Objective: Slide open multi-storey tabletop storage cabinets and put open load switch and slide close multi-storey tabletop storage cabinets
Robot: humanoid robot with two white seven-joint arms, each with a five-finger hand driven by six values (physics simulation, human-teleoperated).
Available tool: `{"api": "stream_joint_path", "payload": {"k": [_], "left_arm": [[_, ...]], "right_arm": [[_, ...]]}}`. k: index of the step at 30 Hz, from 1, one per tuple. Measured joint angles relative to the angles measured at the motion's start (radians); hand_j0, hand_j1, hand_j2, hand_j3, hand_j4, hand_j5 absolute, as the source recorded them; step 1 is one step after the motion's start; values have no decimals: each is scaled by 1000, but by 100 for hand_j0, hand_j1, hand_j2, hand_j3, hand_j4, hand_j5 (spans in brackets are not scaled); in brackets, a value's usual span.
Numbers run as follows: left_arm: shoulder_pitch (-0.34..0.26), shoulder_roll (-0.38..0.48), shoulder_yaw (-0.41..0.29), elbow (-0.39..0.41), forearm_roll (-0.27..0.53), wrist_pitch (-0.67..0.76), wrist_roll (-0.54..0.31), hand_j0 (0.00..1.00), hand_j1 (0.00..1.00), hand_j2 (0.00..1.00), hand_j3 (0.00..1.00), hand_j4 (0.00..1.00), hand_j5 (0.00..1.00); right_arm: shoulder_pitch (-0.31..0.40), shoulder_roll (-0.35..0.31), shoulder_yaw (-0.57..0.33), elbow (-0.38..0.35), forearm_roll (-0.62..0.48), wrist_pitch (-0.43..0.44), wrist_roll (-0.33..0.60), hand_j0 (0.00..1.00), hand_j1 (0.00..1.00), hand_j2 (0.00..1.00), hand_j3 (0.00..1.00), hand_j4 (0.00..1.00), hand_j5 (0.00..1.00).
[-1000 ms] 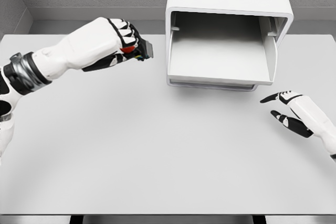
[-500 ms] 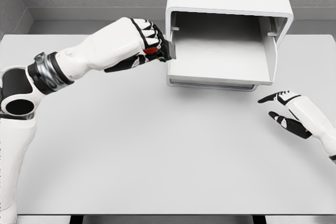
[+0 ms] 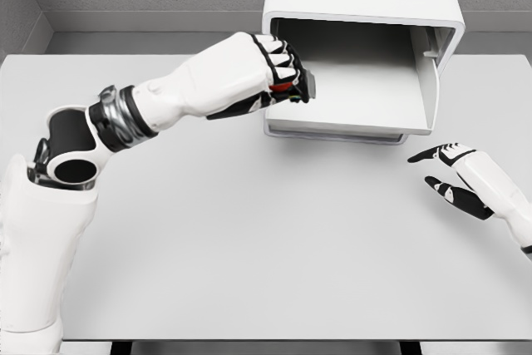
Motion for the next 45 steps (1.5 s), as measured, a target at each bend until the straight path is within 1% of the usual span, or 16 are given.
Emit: {"api": "stream_joint_path", "payload": {"k": [7, 11, 15, 17, 22, 27, 30, 32, 37, 45], "left_arm": [[0, -67, -5, 12, -66, 0, 0, 46, 46, 46, 46, 46, 46], [-12, -91, -26, 23, -92, 0, 0, 46, 46, 46, 46, 46, 46], [-18, -120, -37, 53, -114, 0, 0, 46, 46, 46, 46, 46, 46], [-37, -134, -44, 76, -120, 1, 0, 46, 46, 46, 46, 46, 46], [-54, -168, -59, 119, -138, 0, 0, 46, 46, 46, 46, 46, 46], [-81, -180, -73, 165, -146, 0, 0, 46, 46, 46, 46, 46, 46], [-83, -181, -80, 191, -159, 0, 0, 46, 46, 46, 46, 46, 46], [-100, -182, -83, 208, -166, 0, 0, 46, 46, 46, 46, 46, 46], [-123, -182, -102, 241, -175, 0, 0, 46, 46, 46, 46, 46, 46], [-133, -182, -128, 270, -180, 0, 0, 46, 46, 46, 46, 46, 46]], "right_arm": [[2, 0, 0, -1, -1, 0, 0, 61, 61, 61, 61, 61, 61], [2, 0, 0, -2, -1, 0, 0, 61, 61, 61, 61, 61, 61], [2, 0, 1, -2, -2, 0, 0, 62, 62, 62, 62, 62, 62], [2, 0, 1, -2, -2, 0, 0, 62, 62, 62, 62, 62, 62], [11, 3, 2, -15, -1, 0, 0, 62, 62, 62, 62, 62, 62], [11, 6, 1, -21, -1, 0, 0, 62, 62, 62, 62, 62, 62], [11, 6, 1, -22, 0, 0, 0, 62, 62, 62, 62, 62, 62], [11, 6, 1, -23, 0, 0, 0, 62, 62, 62, 62, 62, 62], [11, 6, 2, -23, 0, 0, 0, 62, 62, 62, 62, 62, 62], [12, 8, 2, -23, 0, 0, 0, 63, 63, 63, 63, 63, 63]]}}
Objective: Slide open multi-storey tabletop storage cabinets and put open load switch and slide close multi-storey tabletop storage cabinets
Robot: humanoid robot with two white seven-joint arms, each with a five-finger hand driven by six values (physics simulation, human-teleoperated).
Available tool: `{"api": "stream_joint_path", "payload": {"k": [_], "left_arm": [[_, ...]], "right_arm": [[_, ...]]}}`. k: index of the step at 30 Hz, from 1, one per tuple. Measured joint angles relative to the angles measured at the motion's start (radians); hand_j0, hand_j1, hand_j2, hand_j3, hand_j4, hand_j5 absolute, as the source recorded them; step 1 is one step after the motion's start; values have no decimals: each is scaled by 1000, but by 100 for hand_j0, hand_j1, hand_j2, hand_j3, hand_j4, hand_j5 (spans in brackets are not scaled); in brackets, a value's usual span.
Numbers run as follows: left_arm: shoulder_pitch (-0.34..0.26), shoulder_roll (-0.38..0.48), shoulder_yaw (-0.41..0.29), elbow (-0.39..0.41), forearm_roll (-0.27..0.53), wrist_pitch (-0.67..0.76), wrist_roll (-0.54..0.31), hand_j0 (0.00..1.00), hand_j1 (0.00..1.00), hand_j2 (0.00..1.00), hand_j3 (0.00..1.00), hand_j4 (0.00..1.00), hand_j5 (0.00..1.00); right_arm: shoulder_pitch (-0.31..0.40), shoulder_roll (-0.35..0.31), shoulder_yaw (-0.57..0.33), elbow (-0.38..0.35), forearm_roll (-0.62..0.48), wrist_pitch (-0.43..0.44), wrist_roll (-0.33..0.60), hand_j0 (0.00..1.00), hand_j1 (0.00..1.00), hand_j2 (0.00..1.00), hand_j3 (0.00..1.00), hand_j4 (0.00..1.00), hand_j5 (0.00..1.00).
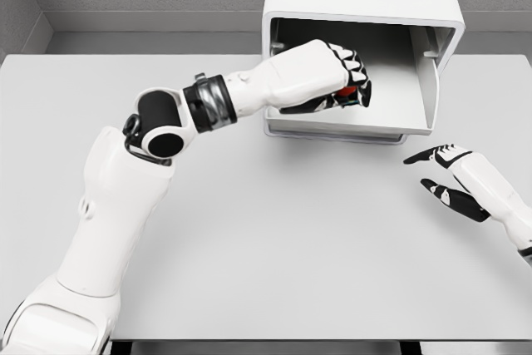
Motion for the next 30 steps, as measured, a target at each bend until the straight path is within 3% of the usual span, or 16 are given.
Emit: {"api": "stream_joint_path", "payload": {"k": [13, 21, 30], "left_arm": [[-15, 0, -15, 55, -1, 0, 0, 48, 48, 48, 48, 48, 48], [-15, 0, -12, 63, -13, 0, 0, 72, 72, 72, 72, 72, 72], [-15, 0, -5, 61, -28, 0, 0, 81, 81, 81, 81, 81, 81]], "right_arm": [[-2, 13, 1, -3, 0, 0, 0, 65, 65, 65, 65, 65, 65], [0, 14, 1, -6, 0, 0, 0, 65, 65, 65, 65, 65, 65], [0, 14, 0, -5, 0, 0, 1, 65, 65, 65, 65, 65, 65]]}}
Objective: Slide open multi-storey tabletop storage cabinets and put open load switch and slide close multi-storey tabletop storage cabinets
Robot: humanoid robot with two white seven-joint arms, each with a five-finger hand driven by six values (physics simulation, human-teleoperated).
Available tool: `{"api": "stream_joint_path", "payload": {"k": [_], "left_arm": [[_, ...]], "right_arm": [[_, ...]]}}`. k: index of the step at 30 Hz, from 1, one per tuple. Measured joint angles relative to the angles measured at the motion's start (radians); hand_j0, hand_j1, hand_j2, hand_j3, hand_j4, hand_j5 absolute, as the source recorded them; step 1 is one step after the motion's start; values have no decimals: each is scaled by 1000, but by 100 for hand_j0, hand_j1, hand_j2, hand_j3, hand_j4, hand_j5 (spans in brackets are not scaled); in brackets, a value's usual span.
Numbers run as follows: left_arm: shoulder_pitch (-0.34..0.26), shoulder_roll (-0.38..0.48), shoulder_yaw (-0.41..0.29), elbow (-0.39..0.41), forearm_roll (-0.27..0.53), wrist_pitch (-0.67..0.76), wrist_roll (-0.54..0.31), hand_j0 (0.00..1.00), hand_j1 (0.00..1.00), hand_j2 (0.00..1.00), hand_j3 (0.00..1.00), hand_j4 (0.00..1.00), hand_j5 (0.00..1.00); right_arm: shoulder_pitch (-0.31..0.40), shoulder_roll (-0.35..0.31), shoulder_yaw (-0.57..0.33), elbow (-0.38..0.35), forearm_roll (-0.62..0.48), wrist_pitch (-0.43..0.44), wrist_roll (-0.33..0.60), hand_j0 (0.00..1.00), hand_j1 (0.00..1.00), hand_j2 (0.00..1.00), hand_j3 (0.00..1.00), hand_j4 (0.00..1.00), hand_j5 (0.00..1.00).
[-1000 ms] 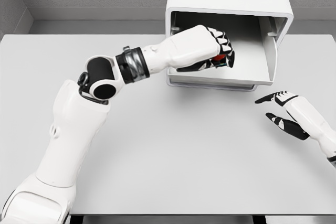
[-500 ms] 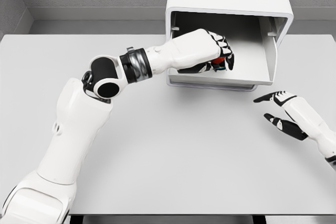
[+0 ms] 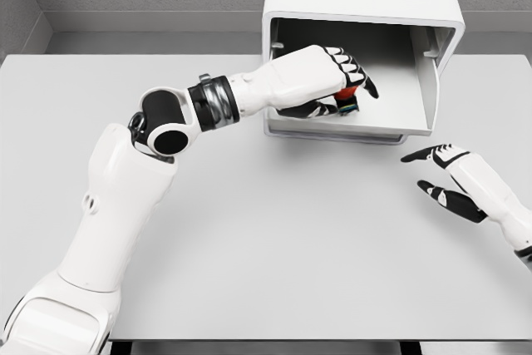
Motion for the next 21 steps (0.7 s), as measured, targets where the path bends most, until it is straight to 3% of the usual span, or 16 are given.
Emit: {"api": "stream_joint_path", "payload": {"k": [2, 11, 13, 15, 21], "left_arm": [[0, 0, 2, -2, 0, 0, 0, 87, 87, 87, 87, 87, 87], [-12, 0, 6, -10, 0, 0, 0, 90, 90, 90, 90, 90, 90], [-11, 0, 6, -22, 0, 0, 0, 96, 96, 96, 96, 96, 96], [-3, 0, 6, -45, 1, 0, 0, 100, 100, 100, 100, 100, 100], [11, 0, 7, -165, 14, 0, 0, 100, 100, 100, 100, 100, 100]], "right_arm": [[-2, 0, 0, 1, 0, 0, 0, 66, 66, 66, 66, 66, 66], [-2, 0, -1, 2, 0, 0, 1, 66, 66, 66, 66, 66, 66], [-2, 0, -1, 2, 0, 0, 1, 66, 66, 66, 66, 66, 66], [-2, 0, -1, 2, 0, 0, 1, 66, 66, 66, 66, 66, 66], [-2, 0, -2, 0, 0, 0, 1, 66, 66, 66, 66, 66, 66]]}}
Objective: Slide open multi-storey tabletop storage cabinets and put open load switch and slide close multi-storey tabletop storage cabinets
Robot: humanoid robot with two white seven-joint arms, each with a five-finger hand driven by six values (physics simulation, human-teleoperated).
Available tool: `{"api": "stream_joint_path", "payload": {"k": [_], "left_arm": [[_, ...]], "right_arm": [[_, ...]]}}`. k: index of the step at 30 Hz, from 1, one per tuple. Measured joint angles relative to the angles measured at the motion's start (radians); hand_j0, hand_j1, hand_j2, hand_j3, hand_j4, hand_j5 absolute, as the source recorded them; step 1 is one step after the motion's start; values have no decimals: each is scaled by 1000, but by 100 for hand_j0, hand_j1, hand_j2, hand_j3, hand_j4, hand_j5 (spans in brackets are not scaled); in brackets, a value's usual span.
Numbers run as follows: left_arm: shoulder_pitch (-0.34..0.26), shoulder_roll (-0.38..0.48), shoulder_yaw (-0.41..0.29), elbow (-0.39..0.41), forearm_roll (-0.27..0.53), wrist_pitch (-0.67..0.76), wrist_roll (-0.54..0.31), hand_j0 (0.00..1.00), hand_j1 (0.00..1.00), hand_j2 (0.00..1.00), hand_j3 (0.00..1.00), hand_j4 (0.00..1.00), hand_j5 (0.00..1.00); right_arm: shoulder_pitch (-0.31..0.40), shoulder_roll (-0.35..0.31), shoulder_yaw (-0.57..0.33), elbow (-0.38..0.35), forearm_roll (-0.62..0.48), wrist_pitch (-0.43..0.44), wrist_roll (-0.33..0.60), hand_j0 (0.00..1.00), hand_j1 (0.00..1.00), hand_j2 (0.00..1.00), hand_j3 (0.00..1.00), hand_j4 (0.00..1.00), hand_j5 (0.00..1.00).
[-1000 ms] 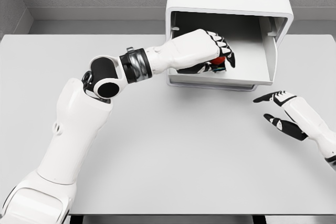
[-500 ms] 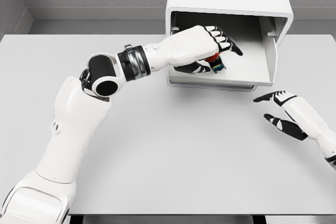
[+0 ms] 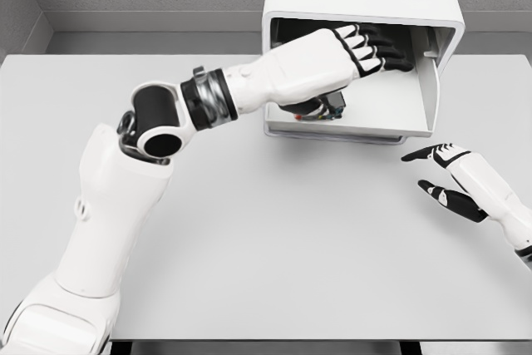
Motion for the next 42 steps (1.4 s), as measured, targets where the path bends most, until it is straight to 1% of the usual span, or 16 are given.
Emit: {"api": "stream_joint_path", "payload": {"k": [3, 5, 7, 8, 10, 13, 14, 15, 17, 20, 23, 26, 27, 31, 40, 42], "left_arm": [[20, 1, 12, -68, 35, 0, 0, 100, 100, 100, 100, 100, 100], [23, 32, 27, -98, 107, 0, 0, 100, 100, 100, 100, 100, 100], [75, 84, 66, -117, 188, 0, 0, 100, 100, 100, 100, 100, 100], [110, 119, 92, -127, 232, -1, 0, 100, 100, 100, 100, 100, 100], [234, 186, 165, -142, 327, 2, 1, 100, 100, 100, 100, 100, 100], [406, 239, 346, -156, 393, -2, 0, 100, 100, 100, 100, 100, 100], [440, 253, 398, -160, 423, -1, 0, 100, 100, 100, 100, 100, 100], [456, 270, 437, -163, 456, -1, 0, 100, 100, 100, 100, 100, 100], [498, 293, 502, -163, 504, 0, 0, 100, 100, 100, 100, 100, 100], [586, 307, 585, -109, 533, 0, 0, 100, 100, 100, 100, 100, 100], [609, 313, 633, -3, 534, 1, 0, 100, 100, 100, 100, 100, 100], [609, 316, 652, 60, 525, 1, 0, 100, 100, 100, 100, 100, 100], [609, 317, 655, 71, 523, 1, 0, 100, 100, 100, 100, 100, 100], [611, 316, 660, 94, 519, 1, 0, 100, 100, 100, 100, 100, 100], [611, 315, 662, 105, 518, 1, 0, 100, 100, 100, 100, 100, 100], [611, 315, 662, 106, 518, 1, 0, 100, 100, 100, 100, 100, 100]], "right_arm": [[0, 0, 0, 0, 0, 0, 0, 66, 66, 66, 66, 66, 66], [0, 0, 0, -1, 0, 0, 0, 66, 66, 66, 66, 66, 66], [0, 0, 0, -5, 0, 0, 0, 66, 66, 66, 66, 66, 66], [0, 0, 1, -7, 0, 0, 0, 66, 66, 66, 66, 66, 66], [0, 0, 3, -12, 0, 0, 0, 66, 66, 66, 66, 66, 66], [18, 0, 7, -38, -1, 0, 0, 66, 66, 66, 66, 66, 66], [18, 1, 8, -47, -1, 0, 0, 66, 66, 66, 66, 66, 66], [18, 1, 9, -54, -2, 0, 1, 66, 66, 66, 66, 66, 66], [18, 1, 15, -69, -5, 0, 1, 66, 66, 66, 66, 66, 66], [17, 1, 26, -84, -9, 0, 1, 66, 66, 66, 66, 66, 66], [3, 2, 45, -99, -13, 0, 1, 66, 66, 66, 66, 66, 66], [-18, 2, 60, -105, -14, 0, 1, 66, 66, 66, 66, 66, 66], [-37, 2, 69, -106, -14, 0, 1, 66, 66, 66, 66, 66, 66], [-51, 3, 93, -107, -13, 0, 2, 66, 66, 66, 66, 66, 66], [-84, 3, 114, -98, -4, 0, 3, 66, 66, 66, 66, 66, 66], [-109, 3, 126, -86, -3, 0, 3, 66, 66, 66, 66, 66, 66]]}}
